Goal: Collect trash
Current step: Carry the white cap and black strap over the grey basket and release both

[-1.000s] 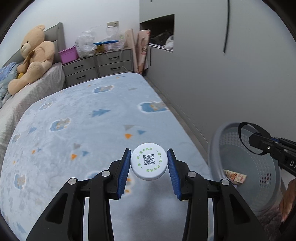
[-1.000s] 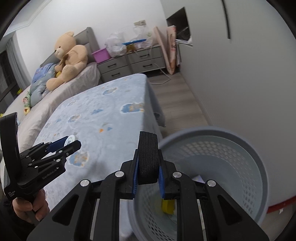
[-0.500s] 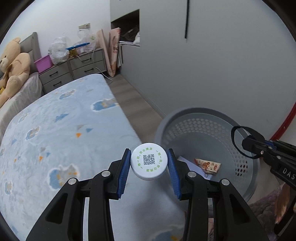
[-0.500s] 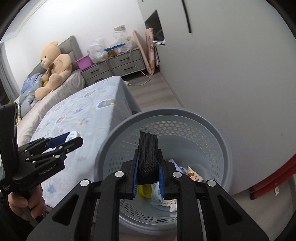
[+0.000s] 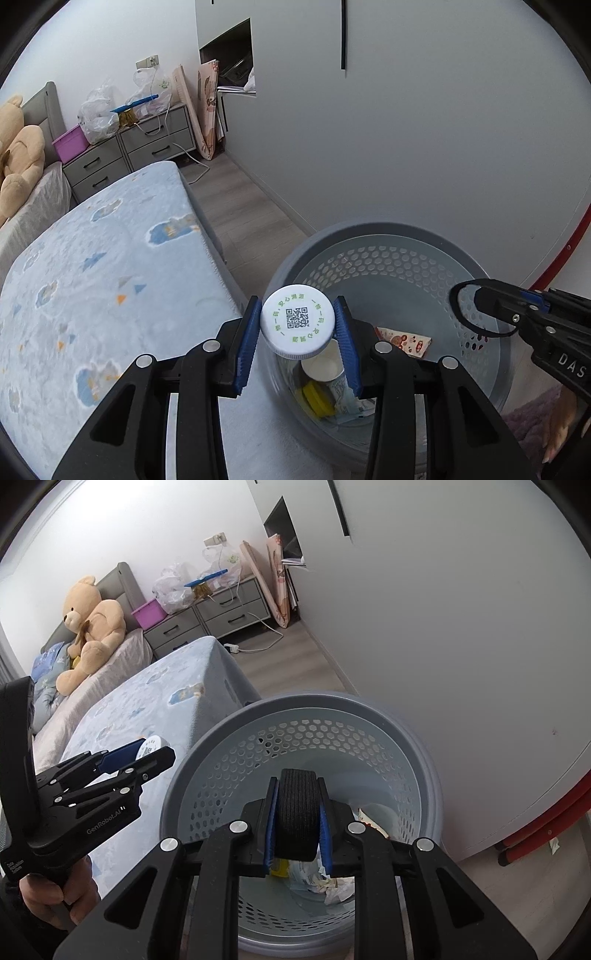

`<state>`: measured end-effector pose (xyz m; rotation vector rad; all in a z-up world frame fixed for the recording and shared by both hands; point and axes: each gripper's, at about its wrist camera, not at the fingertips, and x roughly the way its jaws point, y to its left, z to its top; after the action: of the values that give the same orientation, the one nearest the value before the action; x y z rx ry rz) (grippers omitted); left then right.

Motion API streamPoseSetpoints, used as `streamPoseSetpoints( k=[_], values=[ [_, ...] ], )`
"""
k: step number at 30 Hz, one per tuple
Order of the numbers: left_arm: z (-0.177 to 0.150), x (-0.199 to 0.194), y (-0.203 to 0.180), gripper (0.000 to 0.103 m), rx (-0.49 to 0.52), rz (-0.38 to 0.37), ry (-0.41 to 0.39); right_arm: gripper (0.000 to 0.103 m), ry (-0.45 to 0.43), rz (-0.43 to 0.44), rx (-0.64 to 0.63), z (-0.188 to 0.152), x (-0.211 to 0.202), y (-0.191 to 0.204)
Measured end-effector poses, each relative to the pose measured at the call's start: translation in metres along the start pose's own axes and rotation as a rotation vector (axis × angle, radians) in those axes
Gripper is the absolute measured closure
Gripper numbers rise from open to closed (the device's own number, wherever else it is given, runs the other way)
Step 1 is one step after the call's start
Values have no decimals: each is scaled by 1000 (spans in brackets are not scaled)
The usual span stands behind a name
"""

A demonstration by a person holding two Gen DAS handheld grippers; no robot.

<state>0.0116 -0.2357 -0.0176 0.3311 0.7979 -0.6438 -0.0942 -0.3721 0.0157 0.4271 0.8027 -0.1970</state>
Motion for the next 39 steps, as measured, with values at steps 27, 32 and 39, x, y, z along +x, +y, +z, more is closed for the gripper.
streamPoseSetpoints(
  k=[27, 32, 39],
  values=[
    [-3, 9, -3, 50, 21, 11, 8, 46, 19, -8, 4, -1, 10, -4],
    [-2, 9, -1, 50, 17, 14, 7, 38, 27, -5, 16, -1, 10, -4],
    [-1, 8, 2, 50, 9, 18, 5, 37, 31, -2, 23, -2, 10, -5]
  ],
)
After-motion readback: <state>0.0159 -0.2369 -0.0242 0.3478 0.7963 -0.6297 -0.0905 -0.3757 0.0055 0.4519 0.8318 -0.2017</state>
